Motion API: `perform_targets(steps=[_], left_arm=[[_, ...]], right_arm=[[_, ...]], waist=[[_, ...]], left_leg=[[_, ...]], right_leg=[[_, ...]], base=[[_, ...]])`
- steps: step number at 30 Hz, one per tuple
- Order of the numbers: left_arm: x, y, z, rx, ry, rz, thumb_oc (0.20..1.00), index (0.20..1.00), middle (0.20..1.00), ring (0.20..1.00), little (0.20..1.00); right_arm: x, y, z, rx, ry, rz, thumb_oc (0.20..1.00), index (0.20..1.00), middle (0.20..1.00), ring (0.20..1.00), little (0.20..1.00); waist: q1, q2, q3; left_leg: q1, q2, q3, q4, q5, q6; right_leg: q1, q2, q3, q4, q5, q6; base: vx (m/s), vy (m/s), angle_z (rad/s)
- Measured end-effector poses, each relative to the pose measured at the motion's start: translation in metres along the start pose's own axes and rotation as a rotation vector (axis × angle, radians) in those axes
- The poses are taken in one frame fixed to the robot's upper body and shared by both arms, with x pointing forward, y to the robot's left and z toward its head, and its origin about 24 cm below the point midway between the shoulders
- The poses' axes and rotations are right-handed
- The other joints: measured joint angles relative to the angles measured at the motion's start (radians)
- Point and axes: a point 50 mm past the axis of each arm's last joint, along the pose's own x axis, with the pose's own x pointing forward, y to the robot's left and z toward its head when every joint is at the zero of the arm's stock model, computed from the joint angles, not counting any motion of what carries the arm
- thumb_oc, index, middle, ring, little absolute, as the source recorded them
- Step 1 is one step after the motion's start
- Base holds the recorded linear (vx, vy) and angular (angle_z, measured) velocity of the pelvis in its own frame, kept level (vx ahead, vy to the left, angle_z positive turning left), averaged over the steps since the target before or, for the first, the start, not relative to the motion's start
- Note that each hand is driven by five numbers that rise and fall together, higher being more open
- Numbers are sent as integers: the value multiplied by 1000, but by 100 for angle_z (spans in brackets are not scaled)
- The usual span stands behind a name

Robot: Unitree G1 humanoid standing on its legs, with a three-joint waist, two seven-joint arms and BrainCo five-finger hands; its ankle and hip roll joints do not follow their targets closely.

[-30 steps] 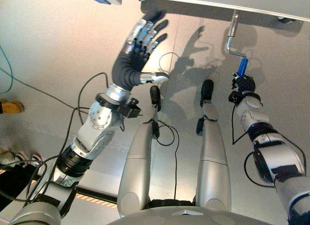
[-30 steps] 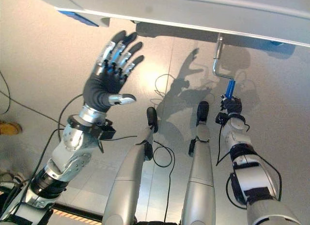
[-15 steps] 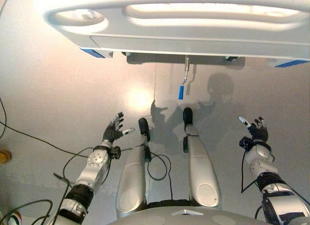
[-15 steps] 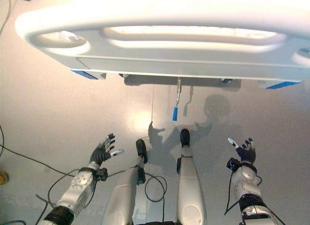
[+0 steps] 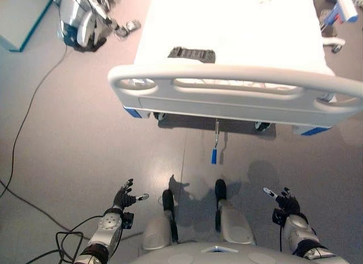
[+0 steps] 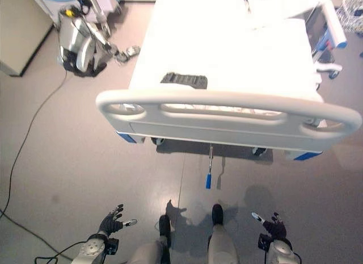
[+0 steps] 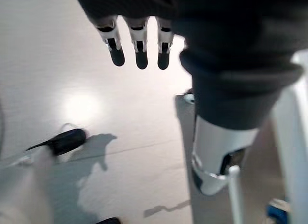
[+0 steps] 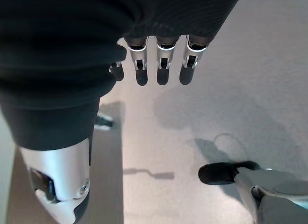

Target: Raise the hospital bed

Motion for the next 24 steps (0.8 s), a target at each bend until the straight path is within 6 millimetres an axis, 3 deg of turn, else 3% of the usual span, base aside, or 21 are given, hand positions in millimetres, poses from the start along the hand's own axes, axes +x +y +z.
perform_targets(steps=[8,15,24], left_arm=[[-14,-11,-35,14,138,-23,1000,1000,1000,1000,1000],[-24,-16,-60,9,251,-23,1000,1000,1000,1000,1000],[-26,-23,-64,6,275,-17,1000,1000,1000,1000,1000]], right_arm=[[-16,2,-47,-106,150,45,1000,1000,1000,1000,1000],[-24,-1,-67,-119,225,38,1000,1000,1000,1000,1000],[-29,-3,-77,-129,261,28,1000,1000,1000,1000,1000]], waist=[[-1,-33,-153],[0,-23,-178],[1,-18,-200]], left_leg=[[91,20,1,-19,-22,-8],[114,22,4,-19,-21,-6],[133,27,6,-19,-23,-9]], right_leg=[[91,14,-7,-18,-15,-8],[106,17,-6,-17,-16,-15],[127,20,-6,-18,-14,-14]], base=[[40,-9,0],[-1,4,-3],[4,2,0]])
